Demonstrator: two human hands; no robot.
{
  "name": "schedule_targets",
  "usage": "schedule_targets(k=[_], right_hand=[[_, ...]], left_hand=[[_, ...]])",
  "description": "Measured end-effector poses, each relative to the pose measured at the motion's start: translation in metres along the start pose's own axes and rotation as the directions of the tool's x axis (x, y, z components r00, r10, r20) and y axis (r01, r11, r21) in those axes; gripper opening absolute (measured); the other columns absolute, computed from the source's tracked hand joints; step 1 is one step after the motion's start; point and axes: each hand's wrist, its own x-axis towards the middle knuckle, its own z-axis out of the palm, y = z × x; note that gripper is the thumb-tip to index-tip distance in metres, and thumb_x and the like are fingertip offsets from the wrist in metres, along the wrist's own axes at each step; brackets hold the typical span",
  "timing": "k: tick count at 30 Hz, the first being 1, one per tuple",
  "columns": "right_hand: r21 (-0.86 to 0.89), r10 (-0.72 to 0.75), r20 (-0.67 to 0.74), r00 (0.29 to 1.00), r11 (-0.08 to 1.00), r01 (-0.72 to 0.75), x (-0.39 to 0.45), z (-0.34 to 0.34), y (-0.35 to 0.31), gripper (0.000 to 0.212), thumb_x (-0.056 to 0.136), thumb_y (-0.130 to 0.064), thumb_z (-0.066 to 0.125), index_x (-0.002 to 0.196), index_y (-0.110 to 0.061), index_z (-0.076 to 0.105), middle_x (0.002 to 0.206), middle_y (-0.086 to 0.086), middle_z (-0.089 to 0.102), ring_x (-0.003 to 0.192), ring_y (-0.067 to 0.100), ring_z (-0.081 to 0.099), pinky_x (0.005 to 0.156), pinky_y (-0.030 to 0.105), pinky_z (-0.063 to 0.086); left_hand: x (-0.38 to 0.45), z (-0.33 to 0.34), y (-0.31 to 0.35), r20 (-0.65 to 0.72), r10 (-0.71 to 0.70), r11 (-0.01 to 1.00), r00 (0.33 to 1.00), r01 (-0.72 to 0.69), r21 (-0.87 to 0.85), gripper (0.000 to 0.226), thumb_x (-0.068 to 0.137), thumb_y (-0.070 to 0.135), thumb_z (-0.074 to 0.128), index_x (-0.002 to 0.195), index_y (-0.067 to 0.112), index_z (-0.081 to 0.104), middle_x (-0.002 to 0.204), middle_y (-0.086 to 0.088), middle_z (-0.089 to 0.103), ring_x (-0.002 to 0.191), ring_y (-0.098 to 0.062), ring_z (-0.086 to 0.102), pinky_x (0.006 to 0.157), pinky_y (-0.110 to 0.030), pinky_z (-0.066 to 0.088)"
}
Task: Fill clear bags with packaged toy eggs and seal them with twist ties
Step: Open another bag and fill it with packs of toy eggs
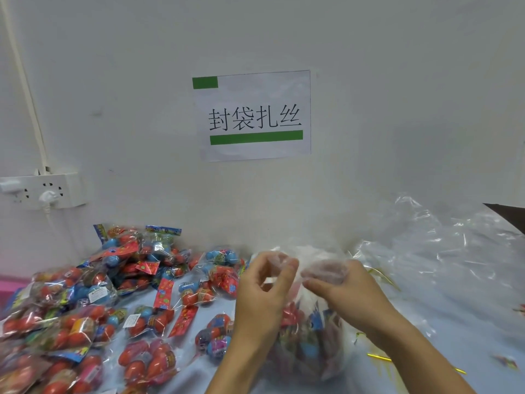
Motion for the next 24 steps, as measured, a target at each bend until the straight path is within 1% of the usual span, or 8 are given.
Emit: schedule_targets(k=[3,6,9,11,15,17,20,24], right_hand=[[0.056,0.032,-0.101,0.994,0.998,-0.026,0.003,-0.003,0.003,0.011,0.087,-0.012,0.076,0.089,-0.022,0.077,0.081,-0.02,0.076,0.078,-0.008,0.07,0.064,0.011,0.052],[0.076,0.022,-0.122,0.992,0.997,-0.013,0.002,-0.002,0.001,0.01,0.088,-0.012,0.075,0.089,-0.022,0.077,0.079,-0.02,0.075,0.073,-0.01,0.068,0.055,0.005,0.045],[0.073,-0.005,-0.033,0.999,0.997,0.007,-0.001,0.004,-0.003,0.011,0.088,-0.009,0.073,0.089,-0.018,0.078,0.08,-0.008,0.077,0.069,-0.001,0.069,0.055,0.012,0.05],[0.03,-0.034,0.042,0.999,0.999,0.033,-0.005,0.011,-0.007,0.009,0.087,-0.01,0.072,0.09,-0.017,0.076,0.081,0.0,0.077,0.071,0.006,0.071,0.058,0.018,0.053],[-0.008,-0.144,0.106,0.984,0.989,0.146,-0.012,0.024,-0.012,0.013,0.079,-0.022,0.077,0.089,-0.03,0.074,0.084,-0.012,0.076,0.08,0.0,0.071,0.069,0.014,0.051],[-0.016,-0.147,0.163,0.976,0.988,0.152,-0.014,0.027,-0.014,0.019,0.076,-0.029,0.078,0.095,-0.03,0.074,0.091,-0.011,0.074,0.086,0.001,0.07,0.076,0.017,0.052],[-0.036,-0.14,0.112,0.984,0.989,0.144,-0.012,0.027,-0.014,0.03,0.076,-0.032,0.084,0.103,-0.031,0.071,0.104,-0.013,0.068,0.097,0.0,0.067,0.082,0.016,0.052],[-0.213,-0.145,-0.03,0.989,0.968,0.136,-0.007,0.013,-0.01,0.043,0.079,-0.03,0.082,0.118,-0.035,0.064,0.12,-0.018,0.057,0.113,-0.005,0.053,0.078,0.001,0.04]], left_hand=[[0.004,-0.01,-0.003,-0.13,-0.055,0.99,0.99,0.071,0.12,0.061,0.06,0.065,0.074,0.111,0.037,0.054,0.107,0.013,0.059,0.091,0.009,0.058,0.072,-0.008,0.045],[0.004,-0.014,-0.005,0.027,-0.209,0.963,0.978,0.201,0.18,0.094,0.051,0.073,0.076,0.13,0.034,0.043,0.126,0.019,0.052,0.108,0.015,0.051,0.079,-0.008,0.043],[-0.005,-0.004,-0.012,0.347,-0.289,0.95,0.892,0.221,0.222,0.065,0.067,0.04,0.089,0.121,0.038,0.053,0.11,0.018,0.069,0.097,0.008,0.065,0.074,-0.008,0.049],[-0.011,0.002,-0.015,0.402,-0.258,0.946,0.879,0.146,0.288,0.055,0.066,0.025,0.083,0.112,0.046,0.062,0.099,0.015,0.075,0.09,-0.006,0.073,0.073,-0.02,0.057],[-0.007,0.0,-0.012,0.292,-0.144,0.931,0.946,0.029,0.365,0.032,0.067,0.036,0.051,0.09,0.04,0.073,0.084,0.015,0.076,0.08,0.002,0.072,0.07,-0.023,0.06],[-0.004,-0.003,-0.013,0.199,-0.132,0.942,0.971,0.06,0.329,0.03,0.065,0.042,0.049,0.083,0.039,0.073,0.08,0.013,0.075,0.078,-0.004,0.072,0.068,-0.028,0.061],[-0.002,-0.005,-0.01,0.053,-0.183,0.948,0.982,0.162,0.273,0.021,0.074,0.02,0.059,0.079,0.03,0.076,0.072,0.005,0.075,0.068,-0.011,0.073,0.057,-0.029,0.059],[0.002,-0.008,-0.009,-0.126,-0.206,0.941,0.97,0.232,0.245,0.028,0.085,-0.001,0.06,0.094,0.021,0.074,0.083,0.006,0.077,0.079,-0.011,0.073,0.074,-0.035,0.06]])
